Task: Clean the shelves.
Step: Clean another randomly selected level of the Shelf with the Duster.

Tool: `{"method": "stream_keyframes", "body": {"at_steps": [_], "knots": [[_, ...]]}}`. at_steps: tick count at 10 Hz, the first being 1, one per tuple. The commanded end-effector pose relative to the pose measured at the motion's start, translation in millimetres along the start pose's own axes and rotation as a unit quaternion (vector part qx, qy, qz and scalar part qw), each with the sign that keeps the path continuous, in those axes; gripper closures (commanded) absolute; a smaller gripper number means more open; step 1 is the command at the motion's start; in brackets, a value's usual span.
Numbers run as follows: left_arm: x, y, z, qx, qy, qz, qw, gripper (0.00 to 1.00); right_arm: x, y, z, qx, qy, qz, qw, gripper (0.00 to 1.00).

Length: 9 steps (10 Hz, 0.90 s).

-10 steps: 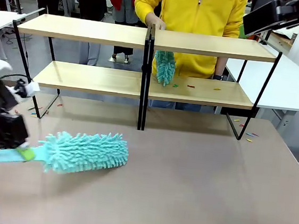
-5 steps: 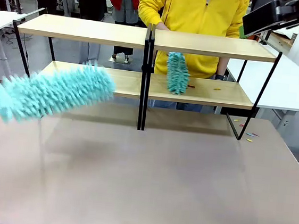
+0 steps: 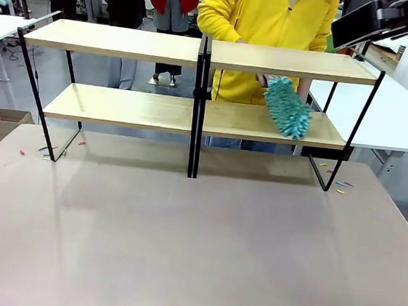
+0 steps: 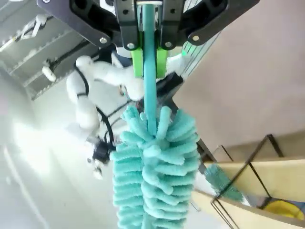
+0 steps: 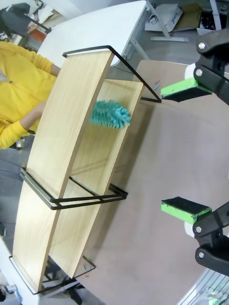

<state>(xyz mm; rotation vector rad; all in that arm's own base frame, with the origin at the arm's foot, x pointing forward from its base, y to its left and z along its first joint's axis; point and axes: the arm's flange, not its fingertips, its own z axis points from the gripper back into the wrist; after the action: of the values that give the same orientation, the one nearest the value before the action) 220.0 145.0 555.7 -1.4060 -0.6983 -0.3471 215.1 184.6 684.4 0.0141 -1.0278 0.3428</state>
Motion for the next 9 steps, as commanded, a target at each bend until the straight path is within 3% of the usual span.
{"method": "stream_keyframes", "body": {"at_steps": [1, 2, 9], "knots": [[40, 15, -10, 0.166, -0.088, 0.131, 0.973, 1.00, 0, 0, 0, -0.002, -0.001, -0.002, 1.000, 0.00], [0, 0, 0, 0.000, 0.000, 0.000, 1.000, 1.00, 0, 0, 0, -0.002, -0.001, -0.002, 1.000, 0.00], [0, 0, 0, 0.000, 0.000, 0.000, 1.000, 1.00, 0, 0, 0, -0.002, -0.001, -0.002, 1.000, 0.00]]}}
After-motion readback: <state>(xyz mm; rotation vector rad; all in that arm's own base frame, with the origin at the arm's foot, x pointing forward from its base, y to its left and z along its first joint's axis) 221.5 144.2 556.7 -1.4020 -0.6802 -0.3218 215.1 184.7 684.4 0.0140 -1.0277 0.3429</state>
